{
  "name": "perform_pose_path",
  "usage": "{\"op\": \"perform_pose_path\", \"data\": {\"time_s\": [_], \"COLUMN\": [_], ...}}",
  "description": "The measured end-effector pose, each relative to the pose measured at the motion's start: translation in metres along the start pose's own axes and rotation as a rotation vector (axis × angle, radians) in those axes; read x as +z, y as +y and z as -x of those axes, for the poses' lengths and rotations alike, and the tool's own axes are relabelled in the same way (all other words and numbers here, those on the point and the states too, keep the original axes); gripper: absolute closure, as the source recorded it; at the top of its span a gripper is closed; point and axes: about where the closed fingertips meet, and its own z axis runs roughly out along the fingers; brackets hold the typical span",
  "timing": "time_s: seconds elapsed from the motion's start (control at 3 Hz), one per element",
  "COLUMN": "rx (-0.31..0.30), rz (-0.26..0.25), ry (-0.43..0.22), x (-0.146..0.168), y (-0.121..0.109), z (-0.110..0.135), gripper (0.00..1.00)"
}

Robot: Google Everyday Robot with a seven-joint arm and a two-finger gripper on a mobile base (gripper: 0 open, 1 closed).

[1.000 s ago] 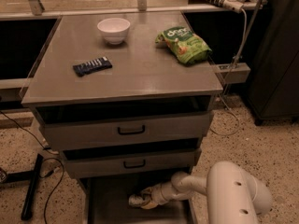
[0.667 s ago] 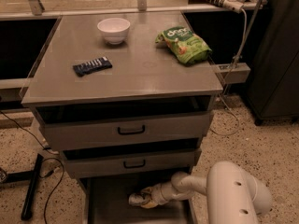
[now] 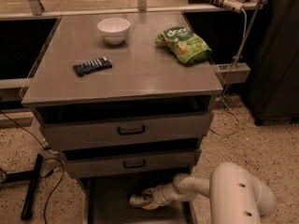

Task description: Pick 7up can from bottom drawer and place on counter

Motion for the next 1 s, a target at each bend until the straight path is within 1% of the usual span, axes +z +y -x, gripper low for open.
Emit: {"op": "perform_pose_path", "data": {"time_s": [0.33, 0.67, 1.0], "rx": [0.017, 0.018, 0.002], "rz": [-0.012, -0.024, -0.073], "ry": [-0.003, -0.019, -0.006], "x": [-0.013, -0.046, -0.108], "y": [0.006, 0.013, 0.017], "z": [0.001, 0.012, 0.029], "gripper": [1.0, 1.0, 1.0]}}
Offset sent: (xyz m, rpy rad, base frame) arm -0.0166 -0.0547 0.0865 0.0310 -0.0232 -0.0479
